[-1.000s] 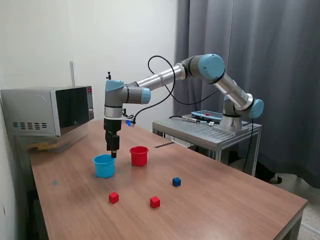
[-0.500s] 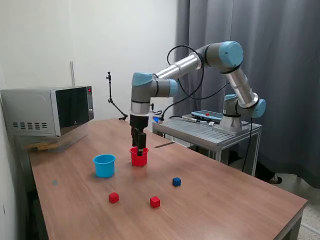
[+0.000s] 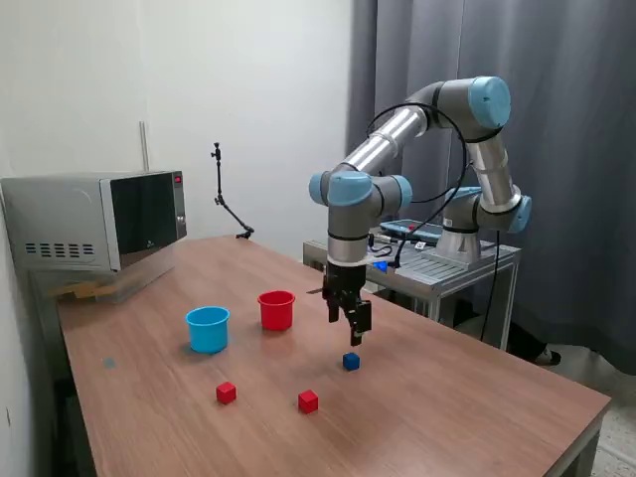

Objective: Place red objects in the red bin, and blue objects in the blue bin.

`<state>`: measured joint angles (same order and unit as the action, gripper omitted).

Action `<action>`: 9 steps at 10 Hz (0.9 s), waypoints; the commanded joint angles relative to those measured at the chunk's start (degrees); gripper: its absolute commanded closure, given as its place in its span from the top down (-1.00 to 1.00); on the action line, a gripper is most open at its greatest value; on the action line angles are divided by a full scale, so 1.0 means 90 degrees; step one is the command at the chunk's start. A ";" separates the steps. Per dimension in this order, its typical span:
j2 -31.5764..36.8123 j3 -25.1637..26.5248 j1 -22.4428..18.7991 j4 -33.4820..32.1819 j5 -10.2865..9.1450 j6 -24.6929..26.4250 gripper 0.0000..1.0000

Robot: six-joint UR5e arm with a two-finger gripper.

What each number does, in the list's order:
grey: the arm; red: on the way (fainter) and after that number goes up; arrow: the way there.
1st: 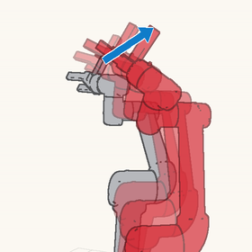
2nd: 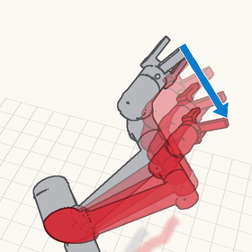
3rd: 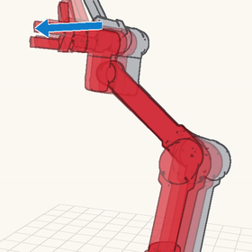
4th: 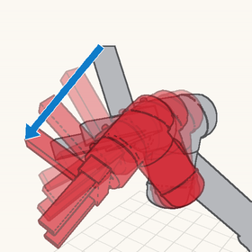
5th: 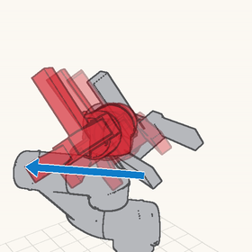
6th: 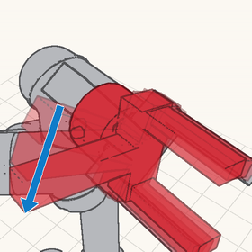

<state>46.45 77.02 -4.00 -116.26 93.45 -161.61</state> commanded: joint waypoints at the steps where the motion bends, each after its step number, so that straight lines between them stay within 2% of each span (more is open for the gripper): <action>1: 0.0354 0.0853 -0.0247 -0.0361 -0.0227 0.0007 1.00; 3: 0.0435 0.1042 -0.0259 -0.0441 -0.0237 -0.0051 1.00; 6: 0.0425 0.0944 -0.0385 -0.0587 -0.0237 -0.0684 1.00; 9: 0.0250 0.1022 -0.0337 -0.0978 -0.0247 -0.0765 1.00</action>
<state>49.54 85.87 -7.23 -123.64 91.30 -168.03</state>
